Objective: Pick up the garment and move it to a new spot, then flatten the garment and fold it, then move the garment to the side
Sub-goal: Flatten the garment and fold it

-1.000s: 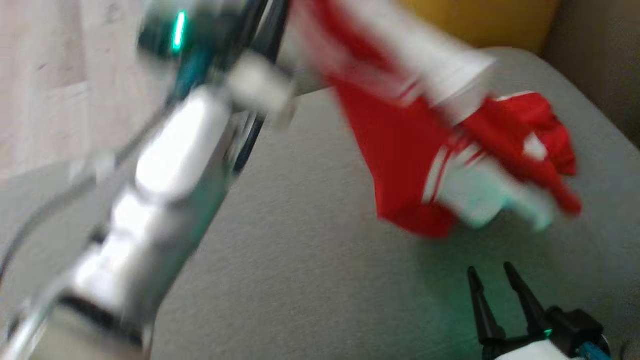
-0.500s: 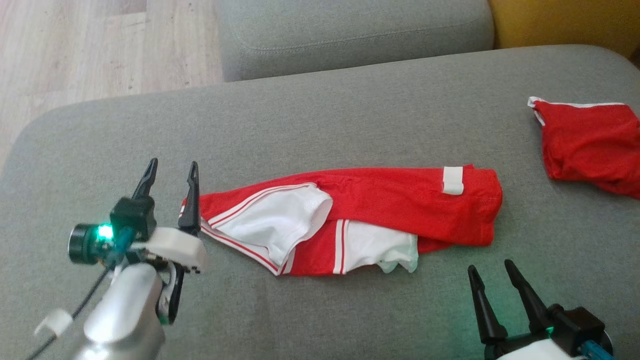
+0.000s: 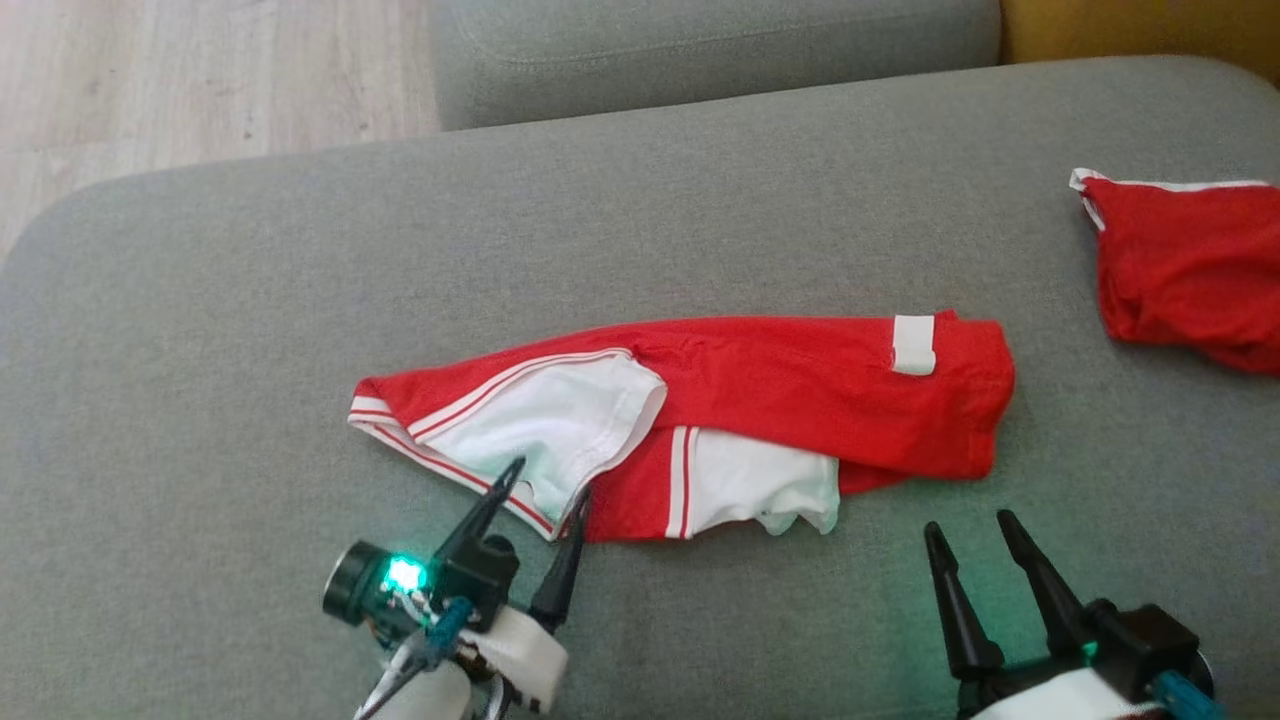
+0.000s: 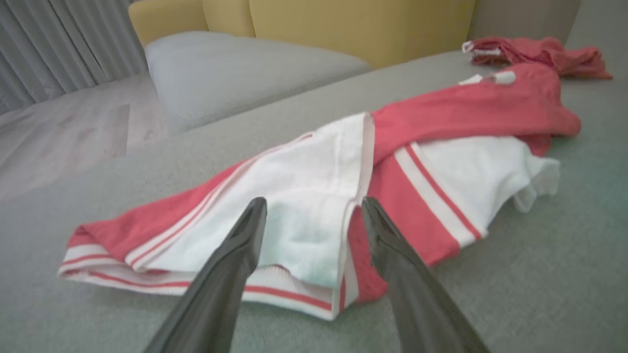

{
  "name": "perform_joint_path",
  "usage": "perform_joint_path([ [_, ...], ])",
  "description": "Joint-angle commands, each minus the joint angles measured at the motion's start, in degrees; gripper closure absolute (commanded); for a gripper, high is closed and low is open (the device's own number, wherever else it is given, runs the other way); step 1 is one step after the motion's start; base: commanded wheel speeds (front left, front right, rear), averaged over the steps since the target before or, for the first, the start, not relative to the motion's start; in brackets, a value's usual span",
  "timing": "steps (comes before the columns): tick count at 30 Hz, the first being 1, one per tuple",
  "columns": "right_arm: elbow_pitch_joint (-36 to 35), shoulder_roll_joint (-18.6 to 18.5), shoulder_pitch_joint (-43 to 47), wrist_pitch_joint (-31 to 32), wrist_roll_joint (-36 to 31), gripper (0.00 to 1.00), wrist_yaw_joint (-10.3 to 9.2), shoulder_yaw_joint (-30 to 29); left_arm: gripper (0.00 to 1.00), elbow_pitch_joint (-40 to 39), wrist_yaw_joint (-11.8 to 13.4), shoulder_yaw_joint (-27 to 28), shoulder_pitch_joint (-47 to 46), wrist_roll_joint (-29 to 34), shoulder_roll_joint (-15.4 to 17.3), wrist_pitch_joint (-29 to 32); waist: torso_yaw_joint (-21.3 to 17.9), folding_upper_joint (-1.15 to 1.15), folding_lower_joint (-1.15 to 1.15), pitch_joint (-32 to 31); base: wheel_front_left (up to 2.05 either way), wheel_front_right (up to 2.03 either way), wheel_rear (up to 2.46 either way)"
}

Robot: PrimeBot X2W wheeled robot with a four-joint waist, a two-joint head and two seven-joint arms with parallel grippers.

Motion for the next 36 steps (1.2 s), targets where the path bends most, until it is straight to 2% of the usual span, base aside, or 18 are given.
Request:
perform_joint_path([
  [1, -1.68, -0.44, -2.56, -0.22, -0.36, 0.00, 0.37, 1.46, 0.00, 0.43, 0.10, 1.26, -2.75, 0.60, 0.07, -0.30, -0.42, 0.00, 0.00, 0.42, 0.00, 0.00, 0.00],
  [7, -1.65, -0.88, -2.95, -0.22, -0.18, 0.00, 0.37, 1.26, 0.00, 7.35, 1.40, 0.99, -4.55, 1.05, -1.17, -0.30, -1.38, 0.00, 0.00, 1.23, 0.00, 0.00, 0.00],
  [13, -1.71, -0.89, -3.25, -0.22, -0.22, 0.00, 0.37, 1.03, 0.00, 8.59, 2.81, 2.21, -5.56, 0.95, -1.66, -0.30, -1.78, 0.00, 0.00, 1.87, 0.00, 0.00, 0.00],
  [14, -1.68, -0.87, -3.29, -0.22, -0.25, 0.00, 0.37, 1.01, 0.10, 8.56, 2.78, 2.32, -5.66, 0.95, -1.70, -0.30, -1.77, 0.00, 0.00, 1.93, 0.00, 0.00, 0.00],
  [15, -1.64, -0.84, -3.32, -0.22, -0.27, 0.00, 0.37, 1.02, 0.56, 8.58, 2.70, 2.40, -5.73, 0.93, -1.76, -0.30, -1.75, 0.00, 0.00, 1.96, 0.00, 0.00, 0.00],
  [16, -1.61, -0.82, -3.34, -0.22, -0.29, 0.00, 0.37, 1.05, 0.93, 8.70, 2.52, 2.53, -5.74, 0.77, -1.85, -0.30, -1.71, 0.00, 0.00, 1.97, 0.00, 0.00, 0.00],
  [17, -1.56, -0.81, -3.34, -0.22, -0.31, 0.00, 0.37, 1.07, 1.00, 8.79, 2.41, 2.60, -5.78, 0.72, -1.90, -0.30, -1.66, 0.00, 0.00, 1.93, 0.00, 0.00, 0.00],
  [21, -1.47, -0.68, -3.10, -0.22, -0.33, 0.00, 0.37, 0.84, 1.00, 6.83, 2.48, 3.17, -5.59, 0.83, -1.71, -0.30, -1.27, 0.00, 0.00, 1.62, 0.00, 0.00, 0.00],
  [24, -1.47, -0.63, -2.70, -0.22, -0.33, 0.00, 0.37, 0.37, 1.00, 2.49, 3.27, 3.82, -4.96, 1.55, -0.65, -0.30, -0.58, 0.00, 0.00, 1.32, 0.00, 0.00, 0.00],
  [28, -1.30, -0.47, -2.40, -0.22, -0.36, 0.00, 0.37, -0.63, 1.00, -4.87, 5.62, 5.53, -3.48, 2.93, 2.60, -0.30, 0.64, 0.00, 0.00, 1.04, 0.00, 0.00, 0.00],
  [30, -0.37, 0.21, -2.30, -0.22, 1.63, 0.00, 0.37, -1.27, 1.00, -8.30, 6.52, 6.38, -2.63, 3.55, 4.70, -0.30, 1.33, 0.00, 0.00, 1.00, 0.00, 0.00, 0.00],
  [36, 2.73, -0.40, -5.06, -0.22, 7.45, 0.00, 0.37, -2.53, 1.00, -15.31, 6.97, 8.98, -1.65, 2.88, 9.26, 0.24, 3.44, 0.00, 0.00, 1.81, 0.00, 0.00, 0.00],
])
